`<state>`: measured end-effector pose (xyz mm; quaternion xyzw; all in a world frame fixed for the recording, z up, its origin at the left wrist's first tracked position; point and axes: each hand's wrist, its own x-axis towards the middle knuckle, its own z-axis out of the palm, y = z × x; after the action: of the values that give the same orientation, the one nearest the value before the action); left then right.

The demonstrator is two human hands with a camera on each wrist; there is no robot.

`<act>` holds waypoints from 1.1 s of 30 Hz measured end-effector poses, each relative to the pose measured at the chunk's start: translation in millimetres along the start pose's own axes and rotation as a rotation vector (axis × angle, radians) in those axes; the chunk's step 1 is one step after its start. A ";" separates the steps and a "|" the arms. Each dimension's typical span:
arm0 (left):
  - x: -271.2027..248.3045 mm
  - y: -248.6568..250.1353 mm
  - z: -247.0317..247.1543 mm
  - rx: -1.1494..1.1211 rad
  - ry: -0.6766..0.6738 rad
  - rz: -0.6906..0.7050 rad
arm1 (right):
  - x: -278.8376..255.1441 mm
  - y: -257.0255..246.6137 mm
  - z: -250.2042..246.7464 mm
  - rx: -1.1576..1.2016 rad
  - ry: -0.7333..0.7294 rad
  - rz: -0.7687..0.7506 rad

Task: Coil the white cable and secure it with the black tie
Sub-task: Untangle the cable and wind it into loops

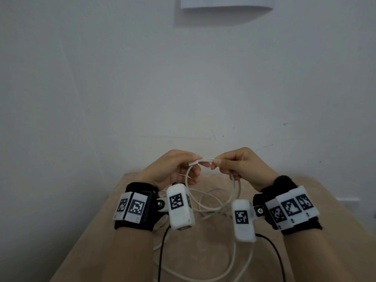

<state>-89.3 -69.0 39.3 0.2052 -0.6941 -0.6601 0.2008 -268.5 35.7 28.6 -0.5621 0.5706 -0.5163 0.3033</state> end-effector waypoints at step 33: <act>-0.9 0.0 -23.4 -0.383 0.320 0.246 | -4.1 6.5 -23.4 0.119 0.252 0.005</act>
<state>-75.7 -88.0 40.4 0.1791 -0.5361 -0.7090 0.4217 -291.5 44.4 28.2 -0.4725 0.5740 -0.6148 0.2633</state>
